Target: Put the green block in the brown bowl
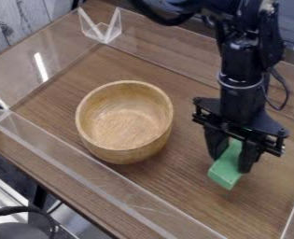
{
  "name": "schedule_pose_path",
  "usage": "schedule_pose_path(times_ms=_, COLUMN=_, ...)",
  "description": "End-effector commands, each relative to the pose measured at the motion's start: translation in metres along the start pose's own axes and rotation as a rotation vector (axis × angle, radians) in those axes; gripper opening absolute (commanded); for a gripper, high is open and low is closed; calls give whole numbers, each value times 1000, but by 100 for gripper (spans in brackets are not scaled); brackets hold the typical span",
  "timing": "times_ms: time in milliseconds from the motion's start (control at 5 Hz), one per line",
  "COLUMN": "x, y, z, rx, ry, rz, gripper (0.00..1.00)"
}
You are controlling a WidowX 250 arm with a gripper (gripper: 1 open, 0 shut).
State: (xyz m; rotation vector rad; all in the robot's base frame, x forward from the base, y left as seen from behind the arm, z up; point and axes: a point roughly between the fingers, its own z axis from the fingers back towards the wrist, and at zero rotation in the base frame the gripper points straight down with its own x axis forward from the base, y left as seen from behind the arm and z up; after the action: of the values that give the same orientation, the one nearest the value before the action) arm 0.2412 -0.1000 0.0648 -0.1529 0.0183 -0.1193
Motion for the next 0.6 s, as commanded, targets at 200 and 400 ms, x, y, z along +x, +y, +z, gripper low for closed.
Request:
schedule_pose_path(times_ms=200, x=13, y=-4, z=14, rx=-21, ry=-72, rz=-21, gripper=0)
schedule_pose_path(times_ms=400, x=12, y=-4, z=12, rx=-22, ry=-69, rz=-28, gripper=0)
